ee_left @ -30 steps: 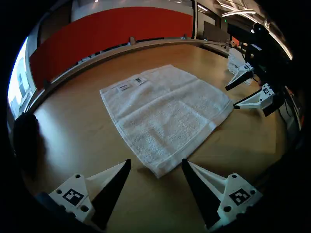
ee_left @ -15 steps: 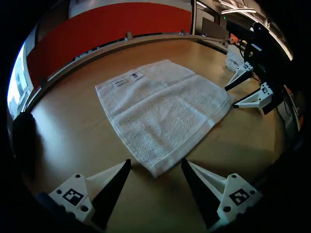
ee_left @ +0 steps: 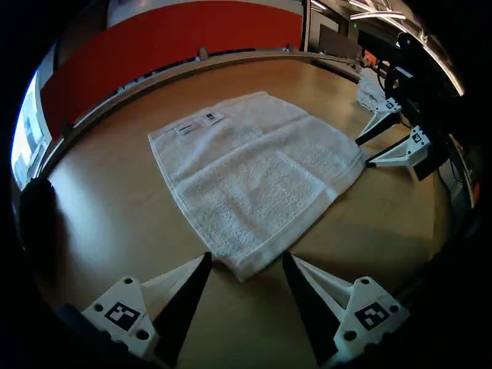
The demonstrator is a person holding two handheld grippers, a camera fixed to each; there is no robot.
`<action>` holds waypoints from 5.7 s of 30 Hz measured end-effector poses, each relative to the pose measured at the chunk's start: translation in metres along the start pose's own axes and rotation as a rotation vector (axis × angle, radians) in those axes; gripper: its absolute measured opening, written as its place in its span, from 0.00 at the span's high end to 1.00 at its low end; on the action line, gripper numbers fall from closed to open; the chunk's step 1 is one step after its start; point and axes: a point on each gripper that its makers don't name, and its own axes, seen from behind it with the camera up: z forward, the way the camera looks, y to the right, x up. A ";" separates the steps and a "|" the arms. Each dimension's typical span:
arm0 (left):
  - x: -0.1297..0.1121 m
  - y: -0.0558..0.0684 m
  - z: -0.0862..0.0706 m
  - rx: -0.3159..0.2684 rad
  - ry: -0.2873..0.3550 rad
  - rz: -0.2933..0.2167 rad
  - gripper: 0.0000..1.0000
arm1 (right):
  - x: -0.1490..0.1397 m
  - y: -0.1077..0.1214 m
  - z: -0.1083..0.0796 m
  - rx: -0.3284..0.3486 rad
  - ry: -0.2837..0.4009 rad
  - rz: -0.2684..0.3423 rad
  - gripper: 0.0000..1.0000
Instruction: Fold towel
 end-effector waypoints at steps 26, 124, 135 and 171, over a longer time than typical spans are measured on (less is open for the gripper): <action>0.000 0.004 -0.002 0.012 -0.027 -0.002 0.83 | 0.003 -0.004 -0.001 0.021 0.005 0.038 0.84; 0.080 0.035 -0.147 -0.013 0.072 -0.151 0.84 | 0.097 -0.013 -0.142 -0.013 0.139 -0.041 0.86; 0.076 0.034 -0.142 -0.005 0.054 -0.158 0.84 | 0.094 -0.014 -0.138 -0.007 0.122 -0.046 0.86; 0.083 -0.007 -0.057 0.037 -0.026 -0.175 0.84 | 0.085 0.038 -0.065 -0.031 0.034 -0.004 0.86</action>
